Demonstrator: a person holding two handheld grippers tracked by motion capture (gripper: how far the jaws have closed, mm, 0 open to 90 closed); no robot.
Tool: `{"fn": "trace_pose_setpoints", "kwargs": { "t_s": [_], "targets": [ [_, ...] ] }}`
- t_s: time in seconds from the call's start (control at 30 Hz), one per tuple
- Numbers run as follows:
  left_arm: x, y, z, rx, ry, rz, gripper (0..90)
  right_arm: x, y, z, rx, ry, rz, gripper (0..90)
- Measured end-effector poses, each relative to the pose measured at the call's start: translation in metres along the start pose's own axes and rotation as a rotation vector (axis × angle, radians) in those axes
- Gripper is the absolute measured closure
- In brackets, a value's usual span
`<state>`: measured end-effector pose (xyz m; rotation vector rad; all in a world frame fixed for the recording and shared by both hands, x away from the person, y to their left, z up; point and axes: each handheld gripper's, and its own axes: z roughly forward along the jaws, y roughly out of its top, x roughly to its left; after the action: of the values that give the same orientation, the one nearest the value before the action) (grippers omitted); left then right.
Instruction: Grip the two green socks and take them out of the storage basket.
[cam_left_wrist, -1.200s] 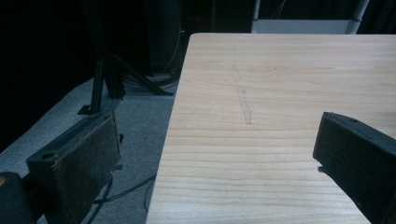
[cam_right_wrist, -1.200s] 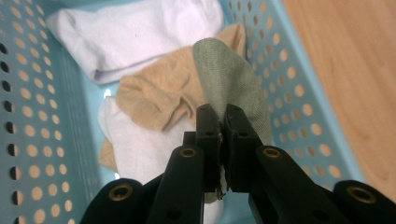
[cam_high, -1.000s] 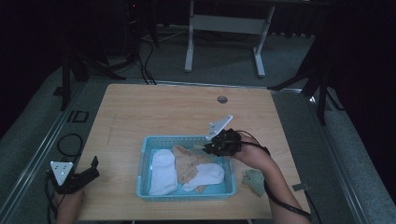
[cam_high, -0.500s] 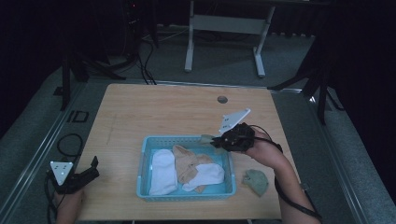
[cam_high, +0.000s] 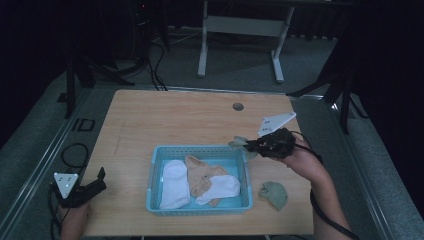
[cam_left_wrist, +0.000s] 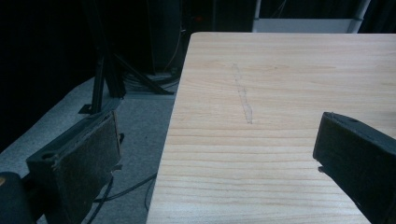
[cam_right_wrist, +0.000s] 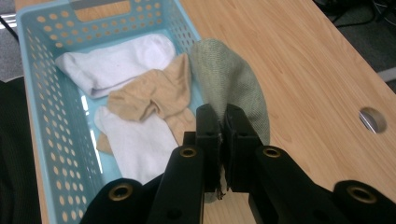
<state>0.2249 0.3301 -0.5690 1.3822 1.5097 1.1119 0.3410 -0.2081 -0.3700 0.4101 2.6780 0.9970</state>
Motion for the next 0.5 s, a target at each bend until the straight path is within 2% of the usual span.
{"fn": "trace_pose_setpoints", "kwargs": {
  "t_s": [0.2,0.27,0.3,0.37,0.4,0.5],
  "targets": [
    [0.000,0.000,0.000,-0.001,0.000,0.000,0.3,-0.011,-0.023,-0.011,0.006,-0.044,0.052,85.7],
    [0.000,0.000,0.000,0.000,0.000,0.000,0.4,-0.012,-0.026,-0.012,0.008,-0.045,0.060,85.7],
    [0.000,0.000,0.000,0.000,0.000,0.001,0.4,-0.016,-0.034,-0.015,0.009,-0.058,0.085,85.6],
    [0.000,0.000,0.000,0.001,0.001,0.001,0.4,-0.017,-0.038,-0.015,0.010,-0.058,0.091,85.7],
    [0.000,0.000,0.000,0.001,0.000,0.002,0.4,-0.021,-0.047,-0.016,0.013,-0.067,0.116,85.7],
    [0.000,0.000,0.000,0.002,0.000,0.003,0.3,-0.022,-0.054,-0.016,0.020,-0.075,0.126,85.7]
  ]
}}
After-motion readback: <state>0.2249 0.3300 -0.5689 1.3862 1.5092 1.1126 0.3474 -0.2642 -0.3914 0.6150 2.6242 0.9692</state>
